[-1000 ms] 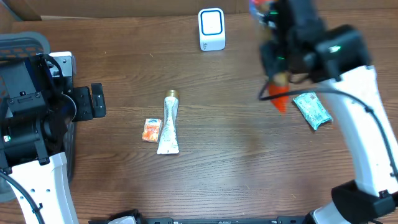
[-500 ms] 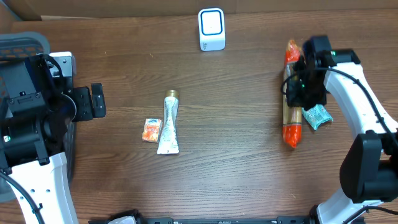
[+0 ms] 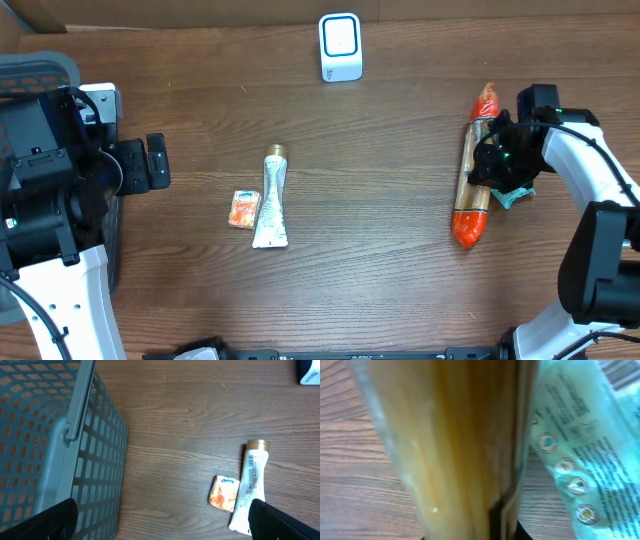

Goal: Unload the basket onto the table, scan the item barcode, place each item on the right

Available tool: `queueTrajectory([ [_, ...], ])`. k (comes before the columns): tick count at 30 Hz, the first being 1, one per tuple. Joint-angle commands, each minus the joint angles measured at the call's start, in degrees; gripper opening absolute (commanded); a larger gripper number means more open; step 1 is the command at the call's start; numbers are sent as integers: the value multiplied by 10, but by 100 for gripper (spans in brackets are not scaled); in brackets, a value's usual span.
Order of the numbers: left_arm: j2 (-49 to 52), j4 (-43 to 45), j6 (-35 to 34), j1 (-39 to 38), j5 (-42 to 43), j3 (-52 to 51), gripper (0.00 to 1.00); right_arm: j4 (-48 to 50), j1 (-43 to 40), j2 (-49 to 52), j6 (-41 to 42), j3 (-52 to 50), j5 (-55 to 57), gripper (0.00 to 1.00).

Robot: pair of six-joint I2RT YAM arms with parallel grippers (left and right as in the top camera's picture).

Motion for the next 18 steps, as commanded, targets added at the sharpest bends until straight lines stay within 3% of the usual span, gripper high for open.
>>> queueTrajectory([
  [1,1,1,6,2,3,8,100,9,2,-18,-22,1,-25,4],
  [8,1,1,6,2,3,8,100,12,2,-18,-24,1,-29,4],
  [9,1,1,6,2,3,8,100,12,2,-18,-24,1,-28,7],
  [11,1,1,6,2,3,8,100,14,2,-18,-24,1,-28,27],
  [15,1,1,6,2,3,8,100,20,1,-18,-21,2,-20,43],
  [18,1,1,6,2,3,8,100,17,1,-18,-20,7,12,45],
])
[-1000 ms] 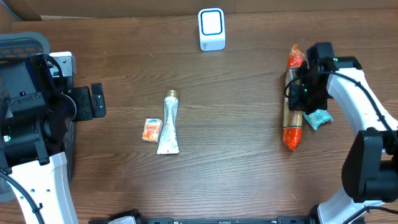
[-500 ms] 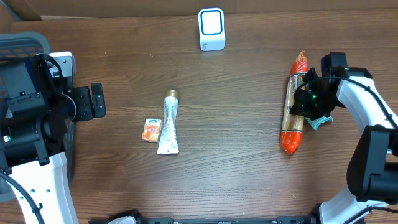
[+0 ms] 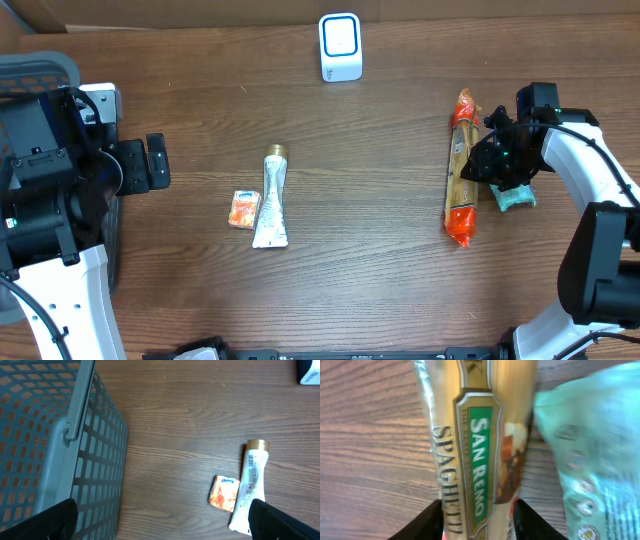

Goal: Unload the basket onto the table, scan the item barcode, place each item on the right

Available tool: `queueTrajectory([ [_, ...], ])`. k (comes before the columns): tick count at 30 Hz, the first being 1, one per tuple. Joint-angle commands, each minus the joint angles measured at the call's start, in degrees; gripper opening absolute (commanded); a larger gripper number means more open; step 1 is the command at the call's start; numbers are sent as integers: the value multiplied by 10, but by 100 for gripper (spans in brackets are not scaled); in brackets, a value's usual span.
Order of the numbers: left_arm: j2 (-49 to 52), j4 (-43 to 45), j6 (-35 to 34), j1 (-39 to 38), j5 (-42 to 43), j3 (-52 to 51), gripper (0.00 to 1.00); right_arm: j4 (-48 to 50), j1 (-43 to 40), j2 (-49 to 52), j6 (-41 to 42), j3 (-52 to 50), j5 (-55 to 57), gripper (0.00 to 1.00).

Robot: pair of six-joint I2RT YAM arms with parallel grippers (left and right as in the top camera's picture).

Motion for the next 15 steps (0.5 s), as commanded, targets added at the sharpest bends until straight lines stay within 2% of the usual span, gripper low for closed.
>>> queueTrajectory([
  [1,1,1,7,2,3,8,100,-9,1,-18,0,13,27,44],
  [7,1,1,7,2,3,8,100,-77,1,-18,7,93,28,31],
  [11,1,1,7,2,3,8,100,-122,10,-18,41,157,-6,29],
  [15,1,1,7,2,3,8,100,-116,42,-18,41,170,-88,27],
])
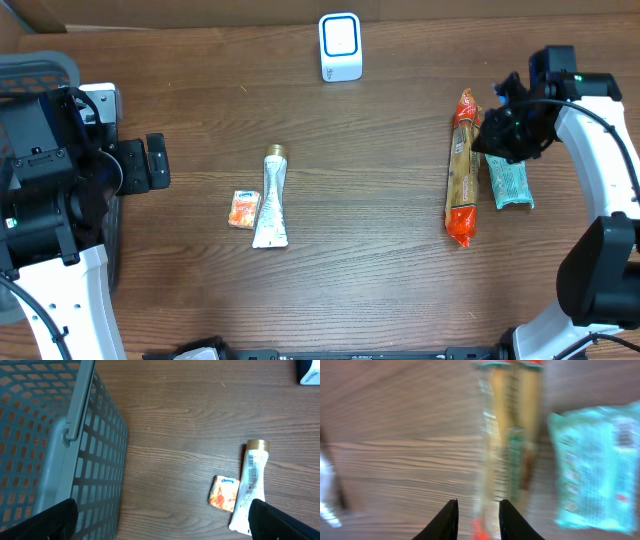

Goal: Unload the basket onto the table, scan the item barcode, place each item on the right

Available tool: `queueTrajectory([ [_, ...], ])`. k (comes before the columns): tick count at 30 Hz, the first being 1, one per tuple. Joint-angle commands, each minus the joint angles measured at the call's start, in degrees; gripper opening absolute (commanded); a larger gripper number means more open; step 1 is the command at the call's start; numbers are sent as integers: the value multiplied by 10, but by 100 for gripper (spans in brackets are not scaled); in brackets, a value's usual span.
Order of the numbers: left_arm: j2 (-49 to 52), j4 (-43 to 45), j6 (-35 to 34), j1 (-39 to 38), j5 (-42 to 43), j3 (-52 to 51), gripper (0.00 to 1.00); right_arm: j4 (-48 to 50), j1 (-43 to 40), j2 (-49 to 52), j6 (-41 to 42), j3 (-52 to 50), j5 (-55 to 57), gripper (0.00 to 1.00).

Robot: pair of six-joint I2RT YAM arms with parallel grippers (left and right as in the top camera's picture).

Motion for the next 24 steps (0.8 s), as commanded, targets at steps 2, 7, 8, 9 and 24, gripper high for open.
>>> queueTrajectory([
  [2,1,1,7,2,3,8,100,20,49,-14,10,7,-85,20],
  [7,1,1,7,2,3,8,100,86,120,-14,34,-24,-70,10],
  [8,1,1,7,2,3,8,100,101,131,-14,60,-34,-50,6],
  [9,1,1,7,2,3,8,100,112,141,-14,84,-44,-27,4],
  [24,1,1,7,2,3,8,100,107,58,-14,122,-115,152,4],
])
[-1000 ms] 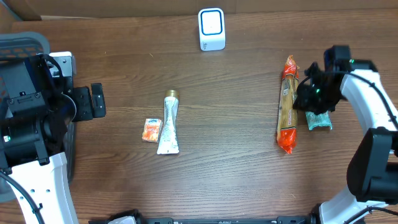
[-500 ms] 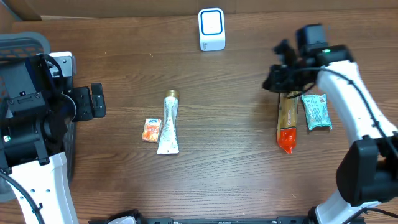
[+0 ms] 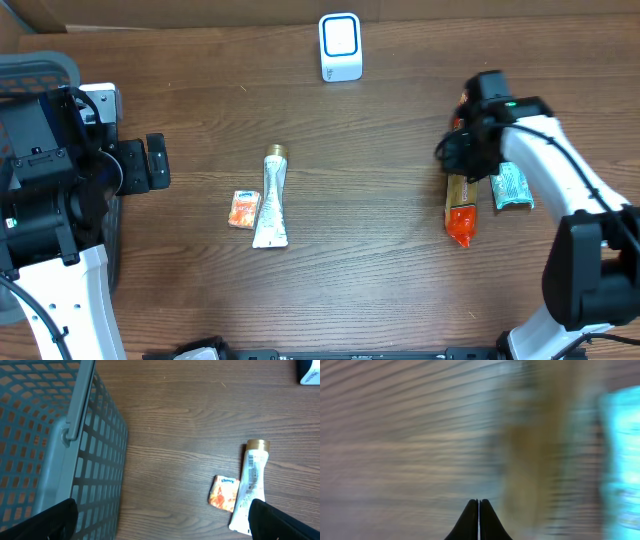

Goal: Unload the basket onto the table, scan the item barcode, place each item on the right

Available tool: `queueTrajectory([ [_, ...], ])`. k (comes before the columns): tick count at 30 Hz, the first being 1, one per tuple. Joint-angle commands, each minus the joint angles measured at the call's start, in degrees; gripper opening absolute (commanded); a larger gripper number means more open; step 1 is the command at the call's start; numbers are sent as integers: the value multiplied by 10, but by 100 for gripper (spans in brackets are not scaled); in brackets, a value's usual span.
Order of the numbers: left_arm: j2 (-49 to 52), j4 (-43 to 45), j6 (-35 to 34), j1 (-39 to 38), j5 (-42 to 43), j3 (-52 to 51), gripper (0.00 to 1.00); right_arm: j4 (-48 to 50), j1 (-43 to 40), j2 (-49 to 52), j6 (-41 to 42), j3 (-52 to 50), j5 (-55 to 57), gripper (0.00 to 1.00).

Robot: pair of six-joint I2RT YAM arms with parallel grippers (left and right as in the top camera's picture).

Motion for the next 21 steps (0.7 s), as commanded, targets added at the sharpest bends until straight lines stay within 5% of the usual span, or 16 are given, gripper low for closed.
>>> queueTrajectory([
  [1,1,1,7,2,3,8,100,-5,-43,-13,8,-1,28,4],
  [14,1,1,7,2,3,8,100,-38,-120,-14,13,4,28,4],
  [21,1,1,7,2,3,8,100,-61,-104,-14,-103,71,-220,4],
])
